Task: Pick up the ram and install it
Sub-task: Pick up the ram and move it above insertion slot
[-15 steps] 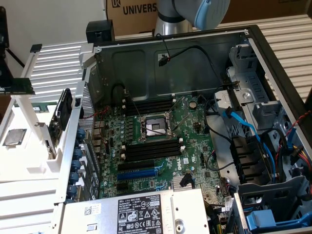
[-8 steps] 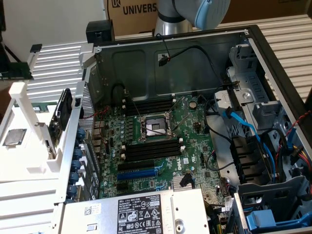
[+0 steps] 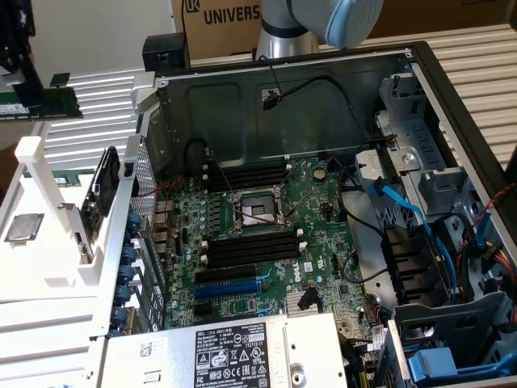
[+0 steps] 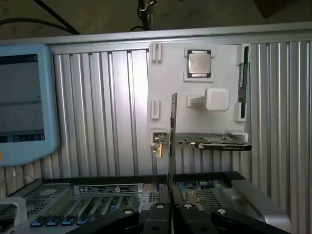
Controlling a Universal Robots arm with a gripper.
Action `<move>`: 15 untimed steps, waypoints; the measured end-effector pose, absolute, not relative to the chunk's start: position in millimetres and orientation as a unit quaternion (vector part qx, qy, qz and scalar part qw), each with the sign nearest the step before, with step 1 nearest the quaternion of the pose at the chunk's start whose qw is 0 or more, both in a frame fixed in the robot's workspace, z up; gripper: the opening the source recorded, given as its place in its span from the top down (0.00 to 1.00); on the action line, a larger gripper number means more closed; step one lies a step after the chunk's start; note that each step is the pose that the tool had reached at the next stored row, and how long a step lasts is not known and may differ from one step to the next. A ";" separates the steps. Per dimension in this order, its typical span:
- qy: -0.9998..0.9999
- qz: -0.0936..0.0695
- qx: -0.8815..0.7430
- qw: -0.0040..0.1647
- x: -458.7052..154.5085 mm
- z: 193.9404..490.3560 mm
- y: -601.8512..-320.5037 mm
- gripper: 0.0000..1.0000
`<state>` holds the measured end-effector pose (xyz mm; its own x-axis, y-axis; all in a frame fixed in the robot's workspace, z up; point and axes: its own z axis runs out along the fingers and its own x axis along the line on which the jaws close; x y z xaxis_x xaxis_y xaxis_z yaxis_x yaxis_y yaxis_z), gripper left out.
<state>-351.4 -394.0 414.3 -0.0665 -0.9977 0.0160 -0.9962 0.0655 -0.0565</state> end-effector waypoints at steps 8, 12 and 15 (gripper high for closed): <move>0.728 -0.026 -0.685 0.013 -315.0 414.3 -394.0 0.87; 0.728 -0.026 -0.685 0.013 -296.9 414.3 -394.0 0.87; 0.727 -0.026 -0.686 0.013 -278.7 414.3 -394.0 0.87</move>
